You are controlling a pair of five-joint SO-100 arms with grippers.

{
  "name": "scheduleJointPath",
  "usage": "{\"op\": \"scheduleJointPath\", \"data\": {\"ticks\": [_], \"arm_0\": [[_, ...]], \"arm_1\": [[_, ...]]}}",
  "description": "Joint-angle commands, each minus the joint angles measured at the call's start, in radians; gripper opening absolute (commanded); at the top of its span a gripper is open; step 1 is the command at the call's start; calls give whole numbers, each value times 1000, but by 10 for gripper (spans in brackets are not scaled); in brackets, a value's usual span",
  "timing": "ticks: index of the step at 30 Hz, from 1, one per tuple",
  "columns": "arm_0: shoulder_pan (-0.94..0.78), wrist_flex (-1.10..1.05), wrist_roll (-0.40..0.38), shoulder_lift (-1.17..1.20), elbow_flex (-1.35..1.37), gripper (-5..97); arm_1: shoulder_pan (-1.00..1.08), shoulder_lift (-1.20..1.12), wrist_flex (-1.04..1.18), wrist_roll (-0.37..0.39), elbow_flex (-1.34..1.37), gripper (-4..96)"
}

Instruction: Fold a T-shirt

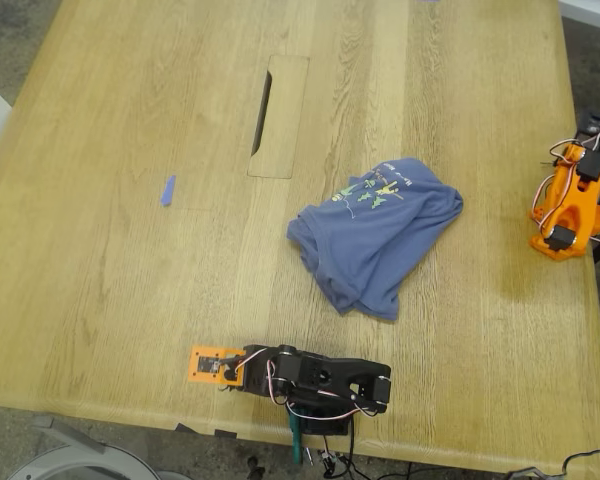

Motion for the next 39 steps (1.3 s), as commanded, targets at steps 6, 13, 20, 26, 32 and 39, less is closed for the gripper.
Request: {"op": "scheduleJointPath", "data": {"ticks": [6, 13, 20, 26, 32, 39], "arm_0": [[-67, 163, -118, 110, -15, 35], [-81, 178, -112, 110, -15, 35], [-77, 178, -48, 109, -15, 37], [-61, 178, -81, 109, -15, 37], [-61, 178, -83, 109, -15, 37], [-61, 178, -83, 109, -15, 37]], "arm_1": [[52, 9, 8, 15, 80, 1], [-38, 9, 130, 26, 83, 1], [-80, 9, 129, 29, 83, 1], [-48, 8, 130, -29, 83, 1], [-51, 8, 130, -26, 83, 1], [-52, 8, 130, -26, 83, 1]]}}
